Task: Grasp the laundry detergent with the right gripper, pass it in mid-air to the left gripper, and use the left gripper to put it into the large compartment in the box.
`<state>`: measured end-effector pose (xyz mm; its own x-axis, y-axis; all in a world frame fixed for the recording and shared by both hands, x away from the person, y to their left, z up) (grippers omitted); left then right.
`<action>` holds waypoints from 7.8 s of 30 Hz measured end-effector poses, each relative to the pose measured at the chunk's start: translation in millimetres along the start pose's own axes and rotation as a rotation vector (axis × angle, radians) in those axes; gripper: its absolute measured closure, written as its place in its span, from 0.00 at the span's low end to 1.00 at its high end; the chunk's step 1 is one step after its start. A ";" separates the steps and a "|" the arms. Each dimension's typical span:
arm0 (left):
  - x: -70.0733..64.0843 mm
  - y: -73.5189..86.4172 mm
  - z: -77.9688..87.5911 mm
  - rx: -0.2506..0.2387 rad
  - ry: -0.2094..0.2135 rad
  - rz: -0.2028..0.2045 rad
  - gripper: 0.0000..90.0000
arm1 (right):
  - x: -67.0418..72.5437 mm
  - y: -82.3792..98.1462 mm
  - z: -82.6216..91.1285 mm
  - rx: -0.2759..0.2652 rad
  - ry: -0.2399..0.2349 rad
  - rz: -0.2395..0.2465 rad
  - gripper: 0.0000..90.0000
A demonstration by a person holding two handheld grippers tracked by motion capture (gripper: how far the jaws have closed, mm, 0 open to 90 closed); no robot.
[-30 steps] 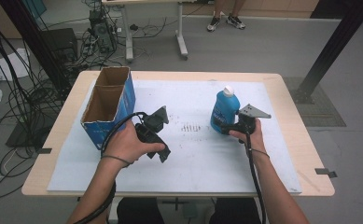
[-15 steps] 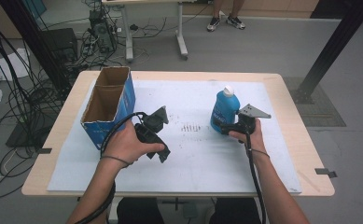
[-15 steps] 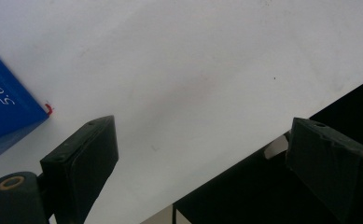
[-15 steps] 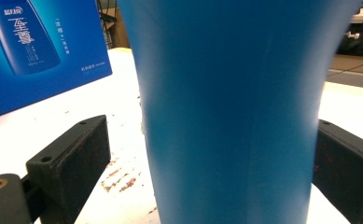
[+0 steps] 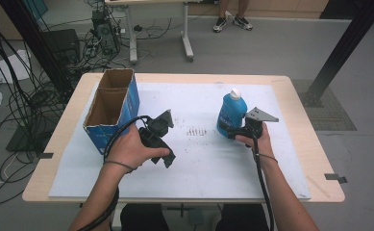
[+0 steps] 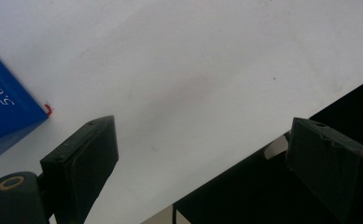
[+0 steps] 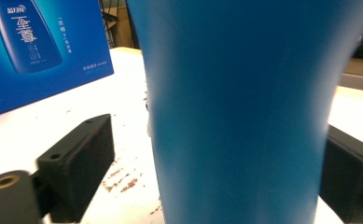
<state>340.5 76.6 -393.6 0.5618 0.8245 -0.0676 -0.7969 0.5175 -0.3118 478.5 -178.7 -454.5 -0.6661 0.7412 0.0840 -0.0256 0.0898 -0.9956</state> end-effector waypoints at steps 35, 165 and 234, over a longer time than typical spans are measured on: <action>-1.4 -0.2 -2.2 0.007 0.001 -0.003 0.11 | -5.7 1.9 -1.4 -0.006 0.007 0.011 0.44; 9.2 -14.4 29.7 -0.059 -0.029 -0.059 0.10 | 7.4 -7.3 5.1 0.031 -0.040 0.027 0.49; -28.1 -69.4 123.6 -0.192 0.165 -0.625 0.10 | 121.4 -88.4 43.2 0.116 -0.755 -0.044 0.49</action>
<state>352.6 45.9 -252.9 0.9432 0.3297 0.0415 -0.2658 0.8234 -0.5014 367.7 -125.4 -358.1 -0.9903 0.0794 0.1141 -0.1139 0.0072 -0.9935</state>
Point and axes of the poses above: each handheld gripper's, and its own axes: z roughly backward along the jaws, y roughly out of its underside, x roughly to its left, the point moved 8 cm from there along -z, roughly forward along the jaws, and after that the axes turned 14 degrees about -x, right-handed, at the moved point
